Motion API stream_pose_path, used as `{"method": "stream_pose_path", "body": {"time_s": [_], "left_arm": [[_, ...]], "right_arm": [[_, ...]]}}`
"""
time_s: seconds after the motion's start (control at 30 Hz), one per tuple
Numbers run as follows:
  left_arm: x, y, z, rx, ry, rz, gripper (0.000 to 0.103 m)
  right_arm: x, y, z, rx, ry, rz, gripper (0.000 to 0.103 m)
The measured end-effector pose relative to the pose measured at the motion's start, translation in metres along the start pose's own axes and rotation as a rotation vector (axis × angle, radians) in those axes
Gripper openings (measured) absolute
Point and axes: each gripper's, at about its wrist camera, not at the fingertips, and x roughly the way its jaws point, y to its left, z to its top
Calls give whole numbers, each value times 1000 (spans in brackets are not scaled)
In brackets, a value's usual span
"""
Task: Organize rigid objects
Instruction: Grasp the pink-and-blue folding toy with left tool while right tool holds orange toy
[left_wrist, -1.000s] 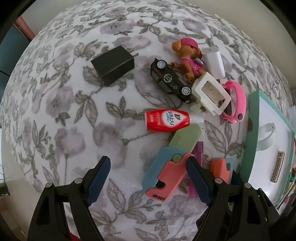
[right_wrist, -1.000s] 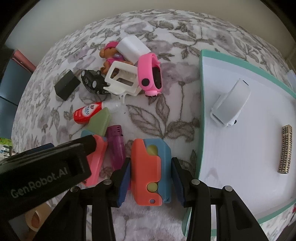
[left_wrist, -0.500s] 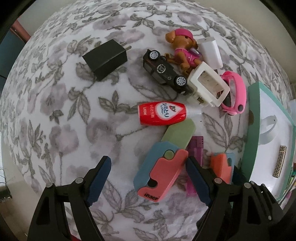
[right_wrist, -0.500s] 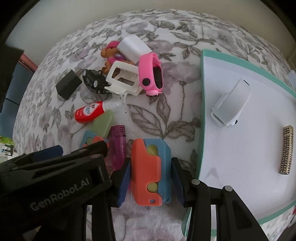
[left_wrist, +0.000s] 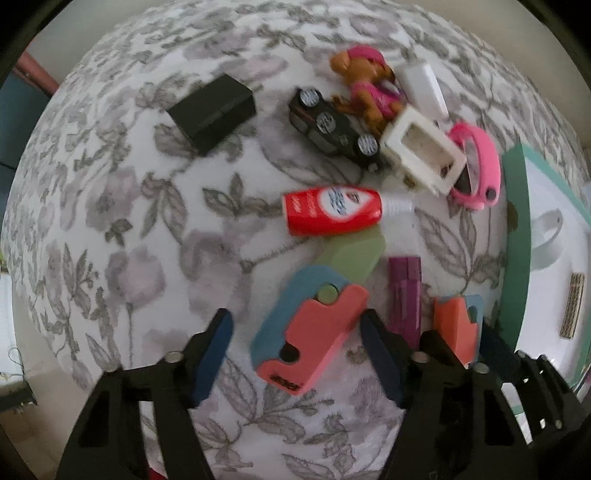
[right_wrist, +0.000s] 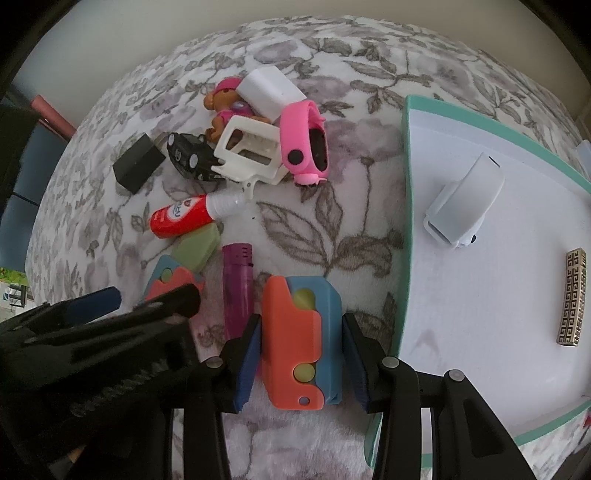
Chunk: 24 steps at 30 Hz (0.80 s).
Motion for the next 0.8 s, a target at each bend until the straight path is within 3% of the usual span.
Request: {"method": "stream_pose_path", "body": {"time_s": [0.3,0.8], "left_arm": [[21,-1,-5,-10,13,-22,63],[1,-4,0,-7,9,-19,61]], "right_arm": [[0,7,-5,-42,-2,-31,45],[1,17,-9,-110,-25,-104,45]]}}
